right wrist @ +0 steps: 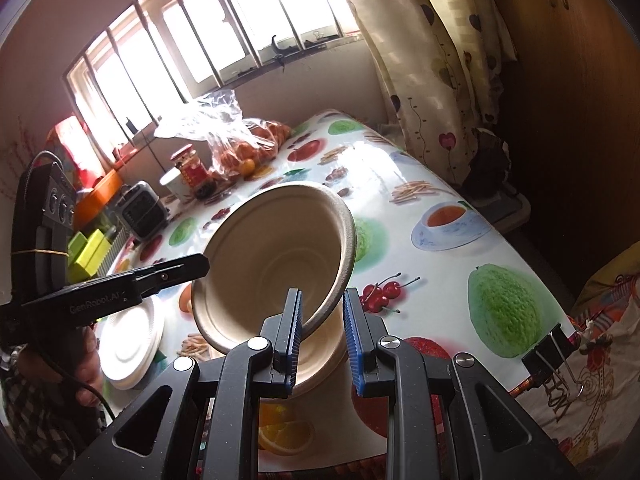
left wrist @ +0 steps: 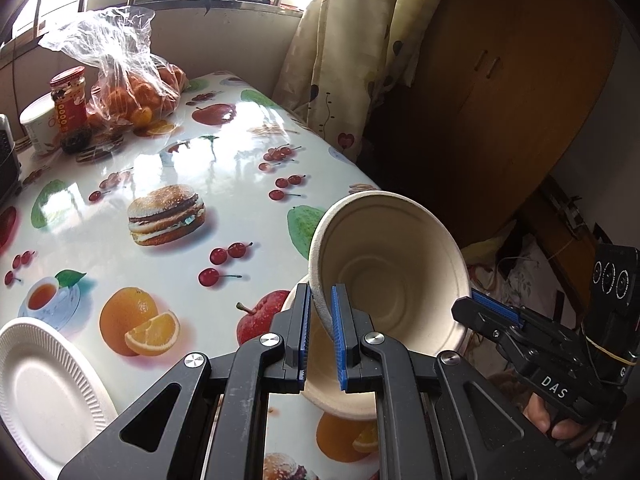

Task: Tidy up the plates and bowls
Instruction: 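Lower the left tool's bowl into the nested bowls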

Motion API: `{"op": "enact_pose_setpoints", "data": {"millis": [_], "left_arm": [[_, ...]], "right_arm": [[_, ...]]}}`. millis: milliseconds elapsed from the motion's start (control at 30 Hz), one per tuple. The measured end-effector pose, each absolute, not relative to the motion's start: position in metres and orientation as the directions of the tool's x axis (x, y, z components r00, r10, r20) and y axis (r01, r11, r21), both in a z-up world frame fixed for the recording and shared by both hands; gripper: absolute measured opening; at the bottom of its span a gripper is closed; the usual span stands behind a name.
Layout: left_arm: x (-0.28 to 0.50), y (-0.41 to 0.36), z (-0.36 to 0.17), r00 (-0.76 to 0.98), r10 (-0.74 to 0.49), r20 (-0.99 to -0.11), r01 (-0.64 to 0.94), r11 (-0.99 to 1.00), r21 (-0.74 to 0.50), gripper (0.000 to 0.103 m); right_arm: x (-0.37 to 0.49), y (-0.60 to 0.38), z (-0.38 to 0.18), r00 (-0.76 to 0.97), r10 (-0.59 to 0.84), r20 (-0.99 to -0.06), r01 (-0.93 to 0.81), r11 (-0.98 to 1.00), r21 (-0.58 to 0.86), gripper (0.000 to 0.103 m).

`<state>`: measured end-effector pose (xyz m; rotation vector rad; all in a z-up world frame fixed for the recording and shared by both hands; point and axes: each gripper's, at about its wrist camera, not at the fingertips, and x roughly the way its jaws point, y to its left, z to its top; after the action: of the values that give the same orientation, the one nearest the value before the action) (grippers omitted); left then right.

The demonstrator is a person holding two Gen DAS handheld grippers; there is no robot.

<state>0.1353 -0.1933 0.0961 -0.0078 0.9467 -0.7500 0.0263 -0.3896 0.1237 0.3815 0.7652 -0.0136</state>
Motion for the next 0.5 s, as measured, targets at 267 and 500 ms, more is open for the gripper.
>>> {"op": "enact_pose_setpoints", "data": {"millis": [267, 500], "left_arm": [[0.133, -0.189, 0.084, 0.339, -0.577, -0.743, 0.556, 0.76, -0.336, 0.011], [0.132, -0.185, 0.078, 0.334, -0.575, -0.747, 0.546, 0.764, -0.344, 0.011]], "right_arm": [[0.025, -0.386, 0.115, 0.71, 0.136, -0.691, 0.149, 0.93, 0.336, 0.02], [0.025, -0.385, 0.11, 0.702, 0.146, -0.697, 0.147, 0.928, 0.343, 0.02]]}}
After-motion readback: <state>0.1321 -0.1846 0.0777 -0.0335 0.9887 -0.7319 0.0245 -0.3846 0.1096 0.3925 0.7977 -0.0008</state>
